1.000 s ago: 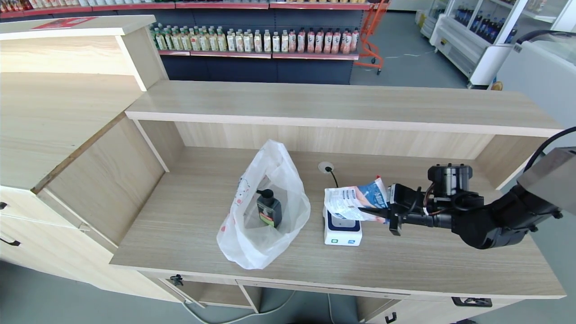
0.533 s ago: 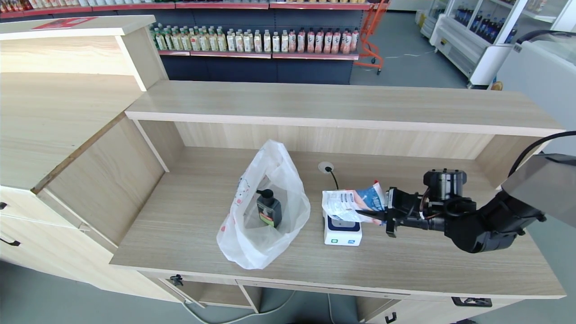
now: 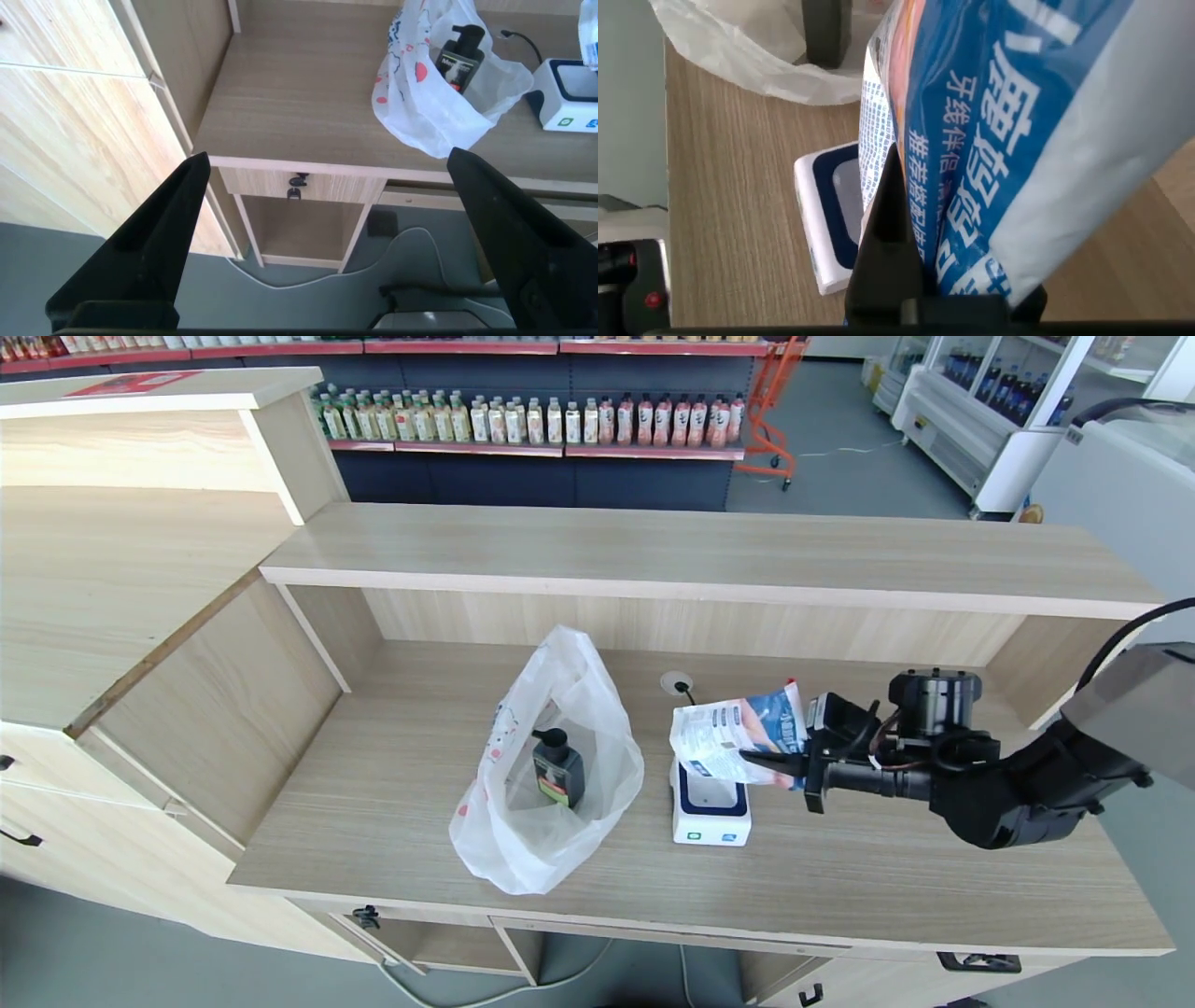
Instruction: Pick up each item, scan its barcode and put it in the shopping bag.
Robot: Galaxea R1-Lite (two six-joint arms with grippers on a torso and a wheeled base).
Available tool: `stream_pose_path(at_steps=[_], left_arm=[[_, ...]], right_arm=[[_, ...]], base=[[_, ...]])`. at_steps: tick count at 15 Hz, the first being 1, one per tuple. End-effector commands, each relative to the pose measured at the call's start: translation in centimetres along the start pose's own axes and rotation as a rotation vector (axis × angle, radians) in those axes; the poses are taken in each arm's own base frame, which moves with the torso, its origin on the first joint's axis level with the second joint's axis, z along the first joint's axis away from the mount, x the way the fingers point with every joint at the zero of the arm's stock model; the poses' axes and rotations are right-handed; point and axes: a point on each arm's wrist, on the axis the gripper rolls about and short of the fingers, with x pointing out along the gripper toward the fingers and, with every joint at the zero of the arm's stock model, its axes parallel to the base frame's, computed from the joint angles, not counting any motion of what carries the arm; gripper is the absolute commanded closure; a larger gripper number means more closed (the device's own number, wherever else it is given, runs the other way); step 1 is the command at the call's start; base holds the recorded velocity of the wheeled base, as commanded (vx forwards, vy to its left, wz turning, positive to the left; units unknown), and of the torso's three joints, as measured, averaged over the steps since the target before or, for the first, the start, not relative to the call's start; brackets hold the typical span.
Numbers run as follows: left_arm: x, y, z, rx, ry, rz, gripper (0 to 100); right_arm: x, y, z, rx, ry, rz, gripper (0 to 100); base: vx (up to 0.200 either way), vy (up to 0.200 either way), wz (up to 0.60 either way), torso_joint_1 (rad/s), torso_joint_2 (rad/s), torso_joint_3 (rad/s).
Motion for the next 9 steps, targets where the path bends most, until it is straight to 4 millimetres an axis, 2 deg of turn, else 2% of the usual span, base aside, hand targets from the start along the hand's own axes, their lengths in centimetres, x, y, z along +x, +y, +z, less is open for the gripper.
stream_pose_path(at_steps=[1, 2, 3, 4, 9], left_arm=[[0.0, 0.0, 0.0, 0.0, -0.001, -0.001, 0], [0.0, 0.0, 0.0, 0.0, -0.001, -0.001, 0], [0.0, 0.0, 0.0, 0.0, -0.001, -0.001, 0], [0.0, 0.0, 0.0, 0.0, -0.001, -0.001, 0], [0.0, 0.0, 0.0, 0.0, -0.001, -0.001, 0]], right_arm=[[-2.8, -1.3, 5.7, 0.156, -0.056, -0.087, 100], [-3.3, -1.3, 6.4, 0.213, -0.051, -0.115, 100], [-4.6, -1.0, 8.2, 0.431, -0.037, -0.201, 100], [-5.1, -0.8, 8.7, 0.536, -0.03, -0.226, 100], [-6.6, 0.5, 8.5, 0.749, 0.044, -0.253, 100]], base=[[0.0, 0.0, 0.0, 0.0, 0.0, 0.0], [0.0, 0.0, 0.0, 0.0, 0.0, 0.0], [0.0, 0.0, 0.0, 0.0, 0.0, 0.0], [0.0, 0.0, 0.0, 0.0, 0.0, 0.0], [0.0, 0.0, 0.0, 0.0, 0.0, 0.0]])
